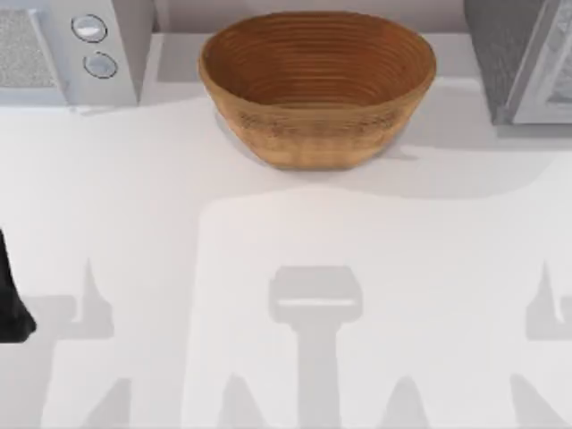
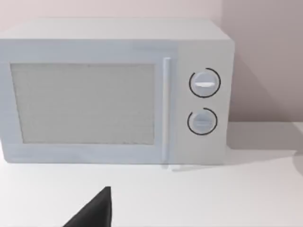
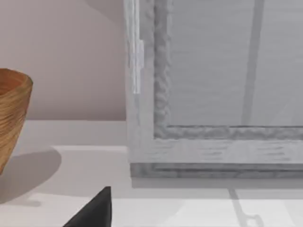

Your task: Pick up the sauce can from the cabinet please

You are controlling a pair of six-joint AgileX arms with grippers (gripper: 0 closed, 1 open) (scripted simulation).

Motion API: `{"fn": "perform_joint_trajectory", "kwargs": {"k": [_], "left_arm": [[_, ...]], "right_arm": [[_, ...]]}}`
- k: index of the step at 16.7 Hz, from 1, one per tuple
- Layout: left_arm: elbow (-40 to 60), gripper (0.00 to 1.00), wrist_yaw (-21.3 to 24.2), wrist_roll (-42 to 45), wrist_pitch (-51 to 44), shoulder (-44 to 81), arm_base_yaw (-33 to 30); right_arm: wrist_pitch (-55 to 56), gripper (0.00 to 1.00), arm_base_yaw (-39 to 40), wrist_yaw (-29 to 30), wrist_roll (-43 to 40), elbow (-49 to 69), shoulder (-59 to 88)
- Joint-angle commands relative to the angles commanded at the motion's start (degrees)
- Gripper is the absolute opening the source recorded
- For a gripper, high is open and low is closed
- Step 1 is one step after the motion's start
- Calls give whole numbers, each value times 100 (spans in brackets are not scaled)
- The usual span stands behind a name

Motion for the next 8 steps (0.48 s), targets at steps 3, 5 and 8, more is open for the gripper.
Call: {"fn": "perform_joint_trajectory", "kwargs": {"k": [3, 5, 8], "left_arm": [[0, 100, 0, 0, 0, 0, 0], [0, 100, 0, 0, 0, 0, 0], [0, 100, 0, 0, 0, 0, 0]], "right_arm": [[-13, 100, 10, 8, 2, 62, 55], [-86, 100, 53, 47, 9, 365, 324], [-312, 100, 162, 158, 19, 1267, 1078]]}}
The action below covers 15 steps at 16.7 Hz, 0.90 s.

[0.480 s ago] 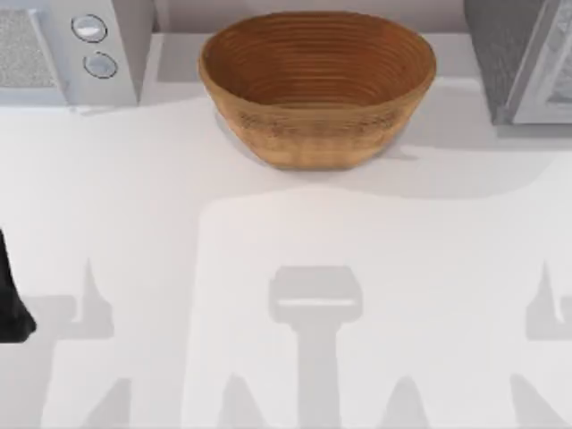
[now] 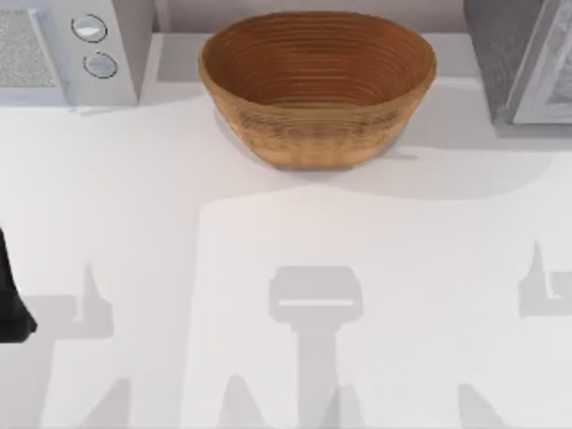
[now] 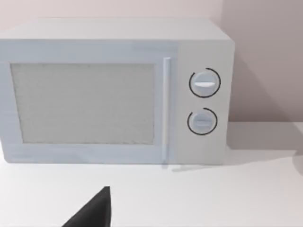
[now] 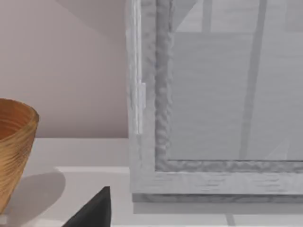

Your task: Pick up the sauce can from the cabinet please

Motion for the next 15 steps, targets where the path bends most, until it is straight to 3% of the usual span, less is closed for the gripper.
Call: {"fn": "perform_joint_trajectory", "kwargs": {"k": [15], "left_arm": [[0, 100, 0, 0, 0, 0, 0]], "right_arm": [[-1807, 100, 776, 840, 51, 7564, 5663]]}}
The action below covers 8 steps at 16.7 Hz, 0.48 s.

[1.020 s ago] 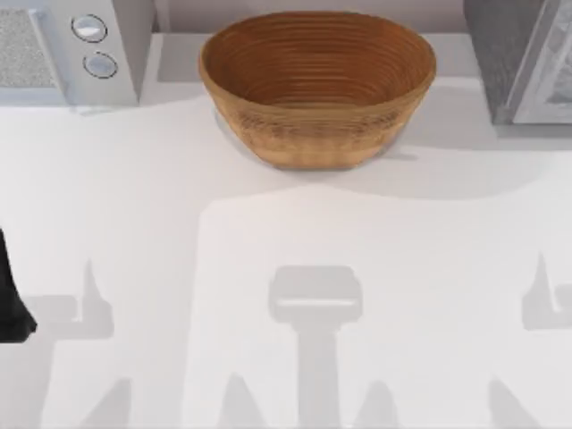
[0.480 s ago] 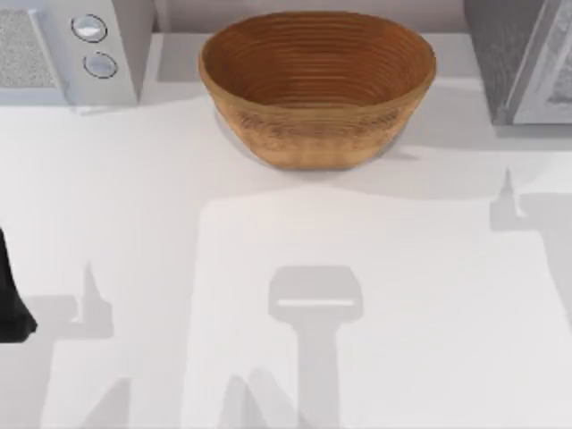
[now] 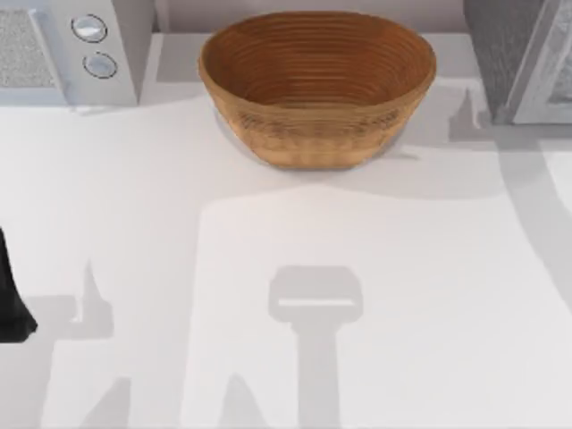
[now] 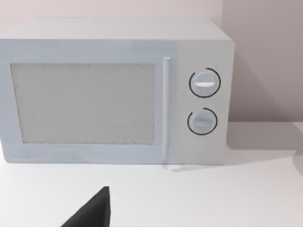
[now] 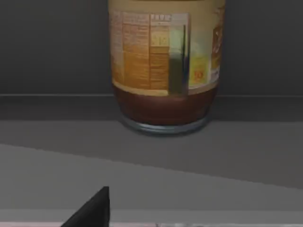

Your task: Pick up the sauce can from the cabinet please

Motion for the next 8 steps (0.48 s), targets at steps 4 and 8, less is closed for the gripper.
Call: {"fn": "perform_joint_trajectory", "kwargs": {"k": [4, 8], "left_arm": [[0, 100, 0, 0, 0, 0, 0], [0, 100, 0, 0, 0, 0, 0]], "right_arm": [[-238, 100, 105, 112, 16, 1008, 755], [-272, 100, 120, 128, 19, 1149, 864]]}}
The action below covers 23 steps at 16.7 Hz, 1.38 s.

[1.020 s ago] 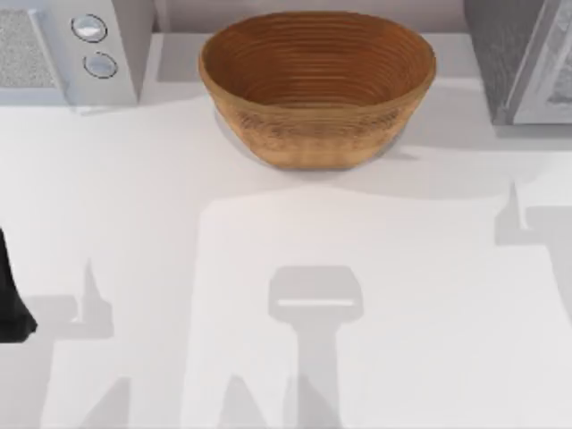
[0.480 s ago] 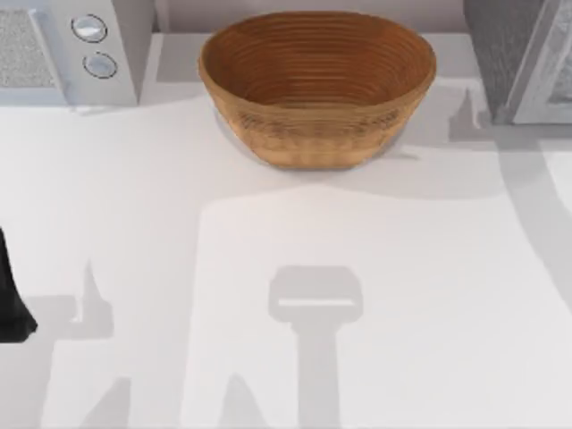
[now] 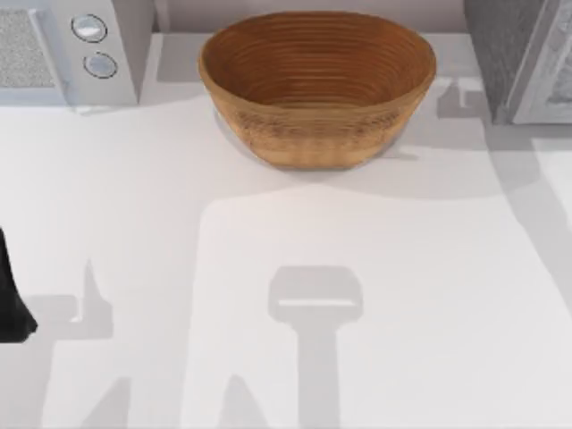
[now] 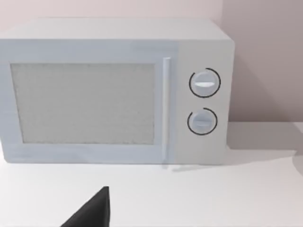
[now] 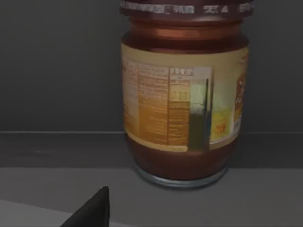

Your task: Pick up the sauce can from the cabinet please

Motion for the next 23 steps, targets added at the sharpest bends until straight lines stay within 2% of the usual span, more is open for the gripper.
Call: {"fn": "perform_joint_trajectory", "kwargs": {"k": [4, 12, 19, 23], "left_arm": [[0, 100, 0, 0, 0, 0, 0], [0, 100, 0, 0, 0, 0, 0], [0, 100, 0, 0, 0, 0, 0], [0, 100, 0, 0, 0, 0, 0]], "right_arm": [[35, 100, -23, -10, 1, 79, 76], [342, 100, -85, -7, -5, 1307, 1609], [349, 100, -79, -9, -5, 1459, 1776], [211, 100, -152, -54, -7, 2198, 2352]]}}
